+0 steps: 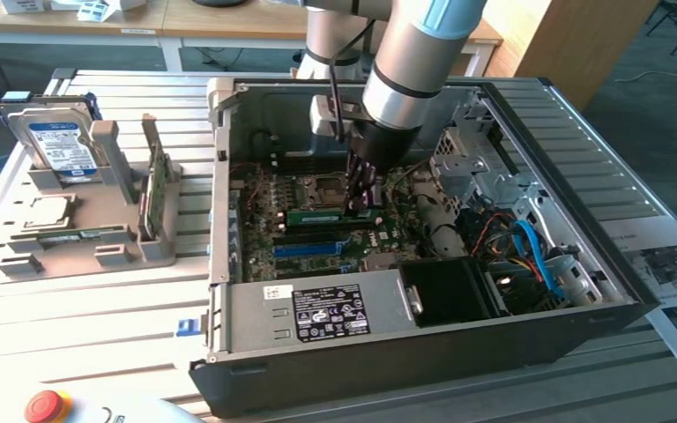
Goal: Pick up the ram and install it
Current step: 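Insert the ram into the slot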
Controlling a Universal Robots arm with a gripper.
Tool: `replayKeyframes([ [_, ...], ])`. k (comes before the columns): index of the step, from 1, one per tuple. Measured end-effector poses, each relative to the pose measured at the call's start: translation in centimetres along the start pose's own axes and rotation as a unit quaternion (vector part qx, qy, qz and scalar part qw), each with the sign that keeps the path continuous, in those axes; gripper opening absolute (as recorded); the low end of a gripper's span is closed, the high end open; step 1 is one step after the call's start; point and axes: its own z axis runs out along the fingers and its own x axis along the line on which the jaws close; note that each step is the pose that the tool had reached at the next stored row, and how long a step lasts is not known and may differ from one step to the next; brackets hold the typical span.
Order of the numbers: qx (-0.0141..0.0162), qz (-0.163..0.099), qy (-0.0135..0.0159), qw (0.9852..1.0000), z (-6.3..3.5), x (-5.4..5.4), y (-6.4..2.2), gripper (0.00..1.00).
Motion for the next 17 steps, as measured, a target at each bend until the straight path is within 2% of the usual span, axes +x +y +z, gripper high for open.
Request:
replayKeyframes([
  [7, -0.0002, -0.012, 0.0018, 0.9999, 0.0, 0.0, 0.0, 0.12],
  [17, -0.0001, -0.012, 0.0017, 0.9999, 0.11, -0.09, -0.01, 0.12],
])
